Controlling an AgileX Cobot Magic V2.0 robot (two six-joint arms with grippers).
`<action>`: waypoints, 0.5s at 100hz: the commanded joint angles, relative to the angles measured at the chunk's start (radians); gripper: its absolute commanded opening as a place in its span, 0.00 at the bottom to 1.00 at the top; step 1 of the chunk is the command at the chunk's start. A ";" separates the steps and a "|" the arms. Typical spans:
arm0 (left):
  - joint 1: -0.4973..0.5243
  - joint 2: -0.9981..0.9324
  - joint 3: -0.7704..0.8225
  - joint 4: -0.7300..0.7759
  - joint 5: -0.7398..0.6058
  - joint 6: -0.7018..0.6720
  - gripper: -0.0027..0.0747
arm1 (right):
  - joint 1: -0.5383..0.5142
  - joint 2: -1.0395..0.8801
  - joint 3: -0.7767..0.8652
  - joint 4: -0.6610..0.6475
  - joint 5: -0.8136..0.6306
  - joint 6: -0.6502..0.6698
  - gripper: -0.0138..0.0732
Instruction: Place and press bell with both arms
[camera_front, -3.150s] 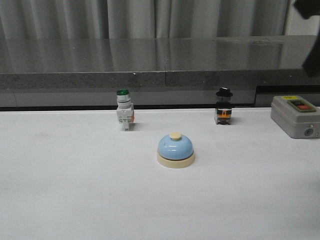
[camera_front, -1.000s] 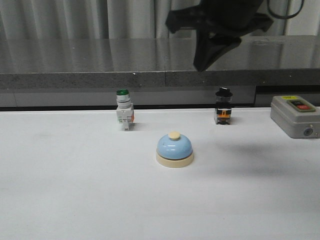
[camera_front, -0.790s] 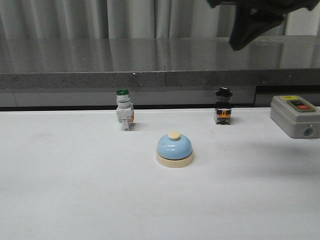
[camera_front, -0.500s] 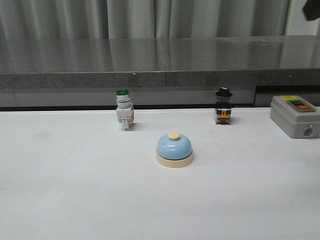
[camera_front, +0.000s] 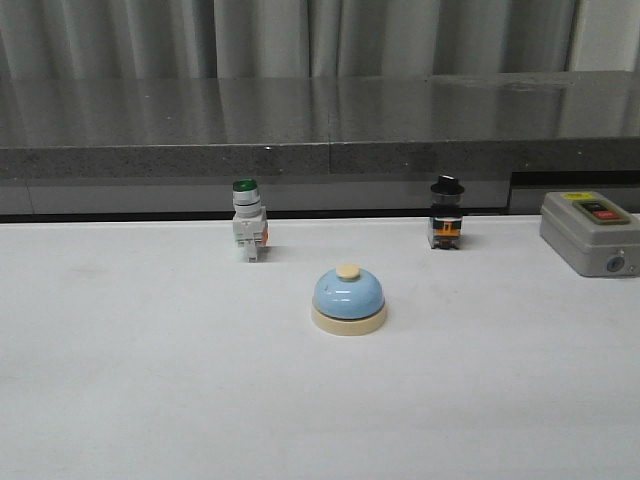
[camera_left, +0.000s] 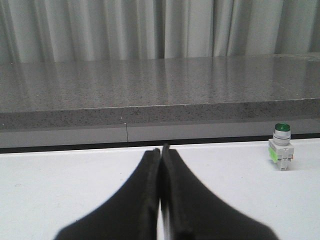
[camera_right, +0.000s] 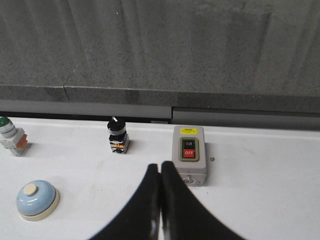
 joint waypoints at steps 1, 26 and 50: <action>0.003 -0.030 0.041 0.001 -0.086 -0.010 0.01 | -0.005 -0.089 0.012 -0.004 -0.083 -0.008 0.09; 0.003 -0.030 0.041 0.001 -0.086 -0.010 0.01 | -0.005 -0.195 0.046 -0.004 -0.045 -0.009 0.09; 0.003 -0.030 0.041 0.001 -0.086 -0.010 0.01 | -0.005 -0.195 0.047 -0.004 -0.043 -0.009 0.09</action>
